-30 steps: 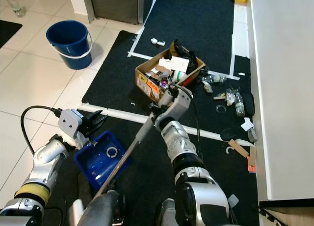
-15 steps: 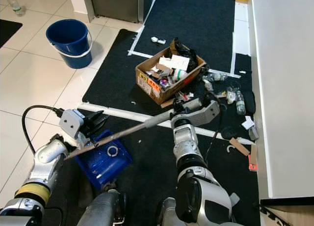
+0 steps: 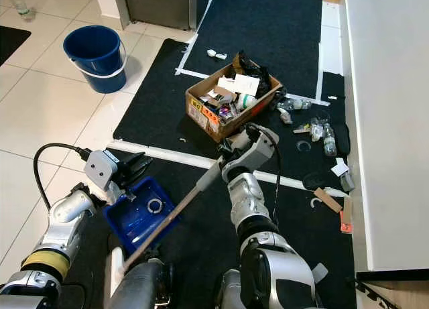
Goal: Sweep floor
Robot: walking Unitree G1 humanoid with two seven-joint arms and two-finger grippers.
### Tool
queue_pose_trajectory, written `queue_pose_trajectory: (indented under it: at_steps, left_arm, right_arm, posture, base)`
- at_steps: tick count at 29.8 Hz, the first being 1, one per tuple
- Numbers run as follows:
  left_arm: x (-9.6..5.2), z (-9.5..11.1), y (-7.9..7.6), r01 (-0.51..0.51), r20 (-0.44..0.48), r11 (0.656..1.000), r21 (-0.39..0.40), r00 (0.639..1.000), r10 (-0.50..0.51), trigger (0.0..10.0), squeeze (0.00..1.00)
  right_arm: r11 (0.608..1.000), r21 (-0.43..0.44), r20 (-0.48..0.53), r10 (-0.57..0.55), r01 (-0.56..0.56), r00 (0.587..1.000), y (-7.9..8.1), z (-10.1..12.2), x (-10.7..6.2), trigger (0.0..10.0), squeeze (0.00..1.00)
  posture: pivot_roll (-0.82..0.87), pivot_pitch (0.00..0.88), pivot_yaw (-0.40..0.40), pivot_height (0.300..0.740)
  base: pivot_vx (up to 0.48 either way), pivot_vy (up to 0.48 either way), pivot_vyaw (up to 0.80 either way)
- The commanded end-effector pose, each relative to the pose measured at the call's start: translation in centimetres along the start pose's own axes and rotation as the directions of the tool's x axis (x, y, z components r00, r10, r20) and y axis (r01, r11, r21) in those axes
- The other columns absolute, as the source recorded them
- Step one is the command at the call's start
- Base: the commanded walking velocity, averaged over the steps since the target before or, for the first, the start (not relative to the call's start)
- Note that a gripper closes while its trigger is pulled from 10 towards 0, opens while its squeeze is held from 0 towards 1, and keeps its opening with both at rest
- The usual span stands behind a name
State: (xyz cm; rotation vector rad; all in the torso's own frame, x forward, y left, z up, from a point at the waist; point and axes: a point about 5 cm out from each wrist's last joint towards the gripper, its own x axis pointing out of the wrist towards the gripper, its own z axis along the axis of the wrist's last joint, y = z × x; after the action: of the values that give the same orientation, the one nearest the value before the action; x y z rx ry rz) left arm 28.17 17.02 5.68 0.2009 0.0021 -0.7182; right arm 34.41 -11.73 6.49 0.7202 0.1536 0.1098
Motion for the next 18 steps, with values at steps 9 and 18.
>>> queue_pose_trajectory:
  at_steps: [9,18]
  left_arm:
    - [-1.3,-3.7,-3.1,0.107,-0.156,0.980,-0.168,0.979,-0.134,10.0,0.00]
    - [-1.2,-3.8,-3.4,0.123,-0.160,0.978,-0.169,0.976,-0.151,10.0,0.00]
  right_arm:
    - [0.889,-0.385,-0.244,0.161,-0.248,0.956,1.6,-2.3,-0.4,10.0,0.00]
    - [0.871,-0.328,-0.351,0.247,-0.366,0.903,2.5,-3.0,-0.4,10.0,0.00]
  posture:
    - [0.13,0.157,-0.043,0.740]
    - [0.13,0.163,-0.040,0.740]
  base:
    - [0.000,0.000,0.00]
    - [0.000,0.000,0.00]
